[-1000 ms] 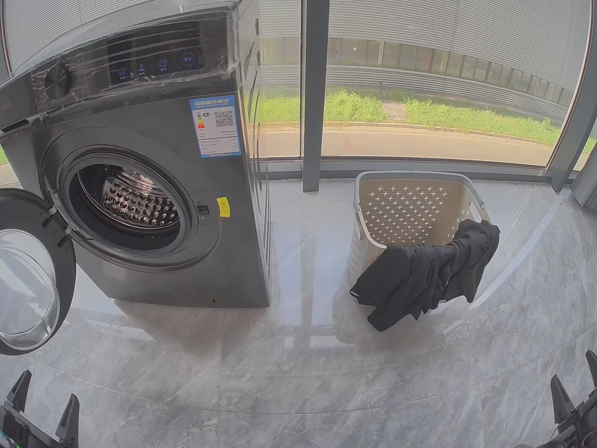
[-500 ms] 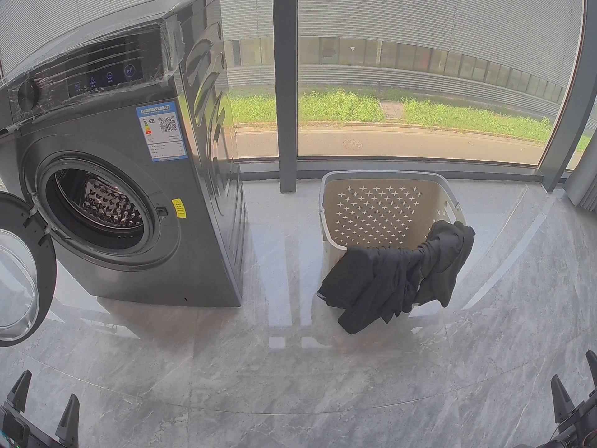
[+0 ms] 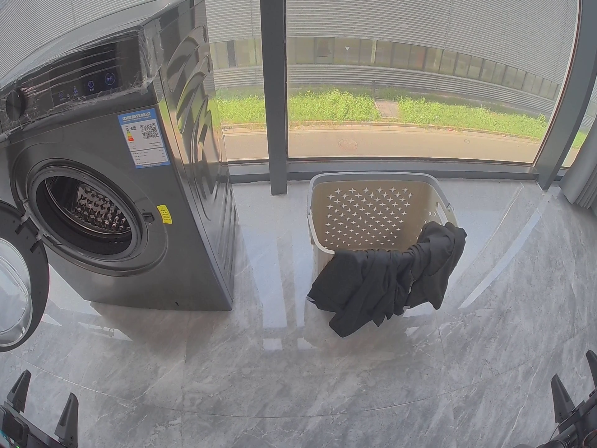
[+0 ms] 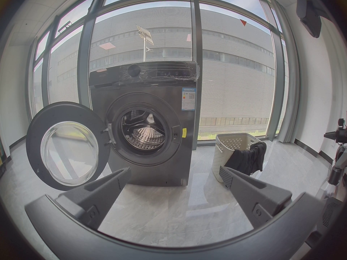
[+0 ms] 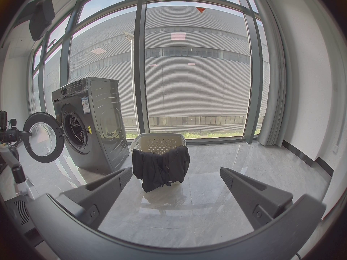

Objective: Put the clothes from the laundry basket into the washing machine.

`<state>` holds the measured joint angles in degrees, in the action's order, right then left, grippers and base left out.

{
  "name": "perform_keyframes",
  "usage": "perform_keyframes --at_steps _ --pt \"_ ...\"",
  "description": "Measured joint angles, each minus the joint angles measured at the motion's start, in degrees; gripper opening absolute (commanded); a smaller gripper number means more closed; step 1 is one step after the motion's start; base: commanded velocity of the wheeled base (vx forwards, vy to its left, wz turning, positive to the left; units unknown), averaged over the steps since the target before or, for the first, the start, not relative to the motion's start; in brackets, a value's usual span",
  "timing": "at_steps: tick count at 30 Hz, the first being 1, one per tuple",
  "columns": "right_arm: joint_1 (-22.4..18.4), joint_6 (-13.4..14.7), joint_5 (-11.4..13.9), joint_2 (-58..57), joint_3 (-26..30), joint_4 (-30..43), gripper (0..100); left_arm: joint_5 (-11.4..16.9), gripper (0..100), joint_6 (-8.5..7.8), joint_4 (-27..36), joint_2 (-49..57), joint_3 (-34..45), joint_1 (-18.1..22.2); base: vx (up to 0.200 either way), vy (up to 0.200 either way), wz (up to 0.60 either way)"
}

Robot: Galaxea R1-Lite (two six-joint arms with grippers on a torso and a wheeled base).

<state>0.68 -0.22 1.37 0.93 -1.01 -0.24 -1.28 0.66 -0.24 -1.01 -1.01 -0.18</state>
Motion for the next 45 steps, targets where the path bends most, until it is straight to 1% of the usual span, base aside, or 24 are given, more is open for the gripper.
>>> perform_keyframes --at_steps 10,11,14,19,24,30,34,36,42,45 --pt "0.0 -0.02 0.02 0.0 0.0 0.0 100 0.06 100 -0.01 0.0 0.0 0.0 0.02 0.0 -0.18 0.0" --pt "0.0 -0.02 0.02 0.0 0.0 0.0 100 0.11 100 -0.17 0.0 0.0 0.0 0.02 0.0 0.0 0.0" --pt "0.0 -0.02 0.02 0.0 0.0 0.0 100 0.6 100 -1.3 0.09 0.0 0.0 0.02 0.0 0.0 0.0" --pt "0.0 -0.07 0.02 0.0 0.0 0.09 100 0.95 100 -1.67 0.02 0.0 0.0 0.02 0.0 0.0 0.0" --pt "-0.06 -0.02 0.02 0.0 0.0 0.02 100 0.99 100 -1.63 0.02 0.0 0.0 0.0 0.0 0.0 0.0" --pt "-0.11 -0.1 0.02 0.0 0.0 0.02 100 1.04 100 -1.23 0.11 0.0 0.0 0.02 0.2 0.0 0.0" --pt "-0.09 -0.11 0.02 0.0 0.0 0.02 100 1.01 100 -0.3 0.11 0.0 0.0 -0.04 0.2 0.0 0.0" --pt "-0.06 0.01 0.02 0.0 0.0 0.0 100 1.01 100 -0.26 0.11 0.0 0.0 -0.09 0.2 0.0 0.0" --pt "-0.06 0.09 -0.04 0.0 0.0 0.0 100 0.96 100 -0.23 0.09 0.0 0.0 -0.09 0.0 0.0 0.0" --pt "-0.06 0.01 -0.04 0.0 0.0 0.0 100 1.01 100 -0.15 0.09 -0.02 0.0 -0.06 0.0 -0.2 0.0"
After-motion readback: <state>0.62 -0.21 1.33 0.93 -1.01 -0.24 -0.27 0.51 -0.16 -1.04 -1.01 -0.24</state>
